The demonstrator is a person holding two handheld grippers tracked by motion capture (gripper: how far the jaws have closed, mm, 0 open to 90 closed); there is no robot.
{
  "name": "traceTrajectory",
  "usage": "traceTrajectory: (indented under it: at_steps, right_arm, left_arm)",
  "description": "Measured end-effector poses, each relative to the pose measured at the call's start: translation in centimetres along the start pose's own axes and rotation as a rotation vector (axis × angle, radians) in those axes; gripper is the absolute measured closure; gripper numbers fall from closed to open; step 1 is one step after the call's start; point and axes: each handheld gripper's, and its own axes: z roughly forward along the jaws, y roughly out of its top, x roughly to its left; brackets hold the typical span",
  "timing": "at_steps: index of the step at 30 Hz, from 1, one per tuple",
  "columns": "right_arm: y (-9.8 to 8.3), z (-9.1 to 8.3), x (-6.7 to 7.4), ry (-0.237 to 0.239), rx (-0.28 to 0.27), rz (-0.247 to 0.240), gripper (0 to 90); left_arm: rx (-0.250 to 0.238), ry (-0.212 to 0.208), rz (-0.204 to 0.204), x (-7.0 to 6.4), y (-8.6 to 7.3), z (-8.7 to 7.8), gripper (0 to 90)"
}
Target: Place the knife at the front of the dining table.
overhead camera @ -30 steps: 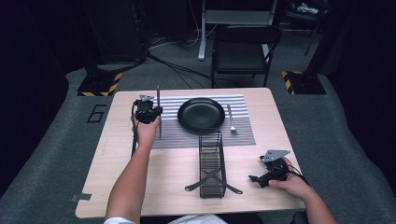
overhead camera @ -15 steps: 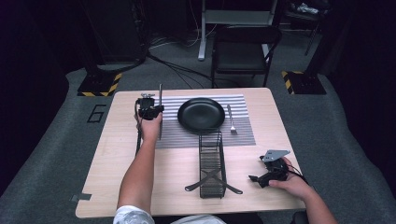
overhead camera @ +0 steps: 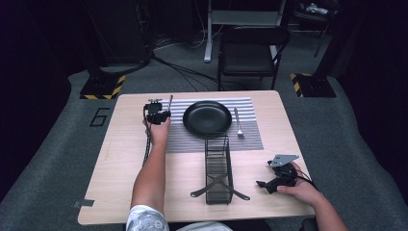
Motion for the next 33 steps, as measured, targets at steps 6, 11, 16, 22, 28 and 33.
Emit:
traceTrajectory:
  at_steps: [6,11,16,22,28,33]
  right_arm:
    - [0.0,0.0,0.0,0.000,0.000,0.000,0.0]
    - [0.0,0.0,0.0,0.000,0.000,0.000,0.0]
    - [0.0,0.0,0.0,0.000,0.000,0.000,0.0]
    - [0.0,0.0,0.0,0.000,0.000,-0.001,0.0]
    - [0.0,0.0,0.0,0.001,0.001,-0.002,0.0]
    - [0.0,0.0,0.0,0.003,0.001,-0.001,0.0]
  left_arm:
    - [0.002,0.039,-0.027,0.2,-0.3,0.4,82.7]
    - [-0.007,0.066,-0.054,0.5,-0.4,0.8,82.6]
    - [0.002,0.086,-0.066,0.7,-0.6,1.3,82.7]
    - [0.032,0.090,-0.079,0.7,-1.1,2.2,82.7]
    - [0.066,0.116,-0.076,0.8,-1.6,2.9,82.6]
    - [0.086,0.117,-0.094,1.0,-1.8,3.2,82.5]
